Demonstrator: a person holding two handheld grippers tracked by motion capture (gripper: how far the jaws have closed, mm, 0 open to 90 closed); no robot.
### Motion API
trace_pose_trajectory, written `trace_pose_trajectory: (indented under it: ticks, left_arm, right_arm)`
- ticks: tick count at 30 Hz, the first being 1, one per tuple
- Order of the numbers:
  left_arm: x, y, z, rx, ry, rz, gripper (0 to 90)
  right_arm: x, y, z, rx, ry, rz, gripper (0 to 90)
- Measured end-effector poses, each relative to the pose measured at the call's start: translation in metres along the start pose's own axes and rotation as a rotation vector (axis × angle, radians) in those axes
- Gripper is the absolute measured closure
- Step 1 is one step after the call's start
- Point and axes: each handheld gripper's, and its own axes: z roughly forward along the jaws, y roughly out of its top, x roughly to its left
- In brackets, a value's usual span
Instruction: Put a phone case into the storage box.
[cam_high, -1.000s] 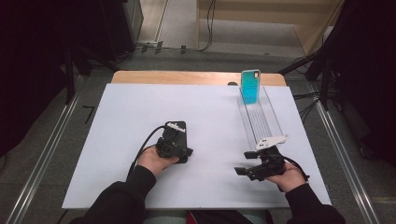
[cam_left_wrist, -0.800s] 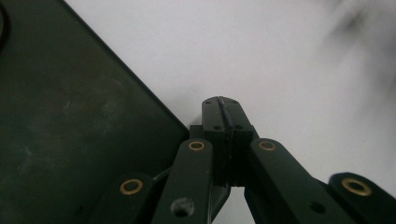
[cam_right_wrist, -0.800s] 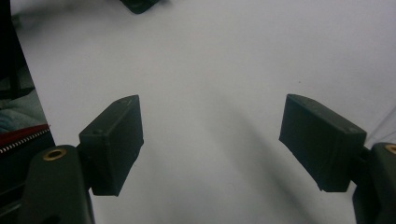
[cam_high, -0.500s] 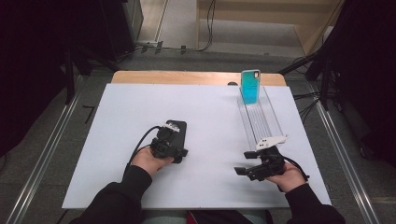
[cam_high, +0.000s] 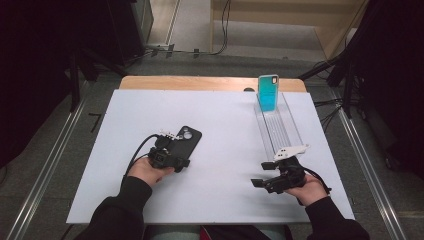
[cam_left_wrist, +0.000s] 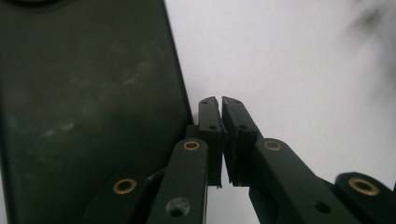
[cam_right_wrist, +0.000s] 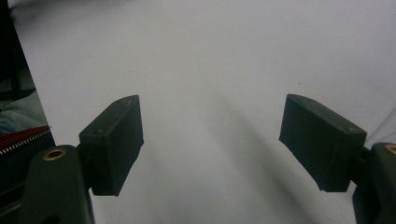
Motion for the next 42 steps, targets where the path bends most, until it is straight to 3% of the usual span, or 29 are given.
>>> trace_pose_trajectory:
  ticks: [12,17,19,24,30,35,38,42]
  left_arm:
    - [0.020,-0.007,-0.017,-0.020,0.045,-0.041,87.5]
    - [0.023,-0.010,-0.023,-0.030,0.036,-0.042,87.1]
    - [0.022,-0.011,-0.028,-0.059,0.027,-0.046,82.8]
    - [0.016,-0.018,-0.041,-0.110,-0.005,-0.012,69.5]
    - [0.013,-0.030,-0.052,-0.144,-0.073,-0.019,50.9]
    - [0.008,-0.039,-0.058,-0.175,-0.103,0.013,41.8]
    - [0.005,-0.043,-0.060,-0.183,-0.099,0.047,41.3]
    - [0.002,-0.049,-0.063,-0.191,-0.124,0.055,38.2]
  right_arm:
    - [-0.001,0.000,-0.001,0.000,-0.003,0.007,19.9]
    - [-0.001,0.000,0.000,0.001,-0.002,0.005,19.9]
    - [-0.001,0.000,-0.001,0.001,-0.002,0.008,19.9]
    - [-0.002,-0.001,-0.001,0.001,0.000,0.008,19.9]
    - [-0.002,-0.001,-0.002,-0.001,-0.003,0.014,19.9]
    - [-0.002,-0.001,-0.002,0.002,-0.004,0.015,19.8]
    - [-0.003,-0.002,-0.003,0.006,-0.006,0.015,19.9]
    - [-0.003,-0.002,-0.003,0.006,-0.008,0.014,19.8]
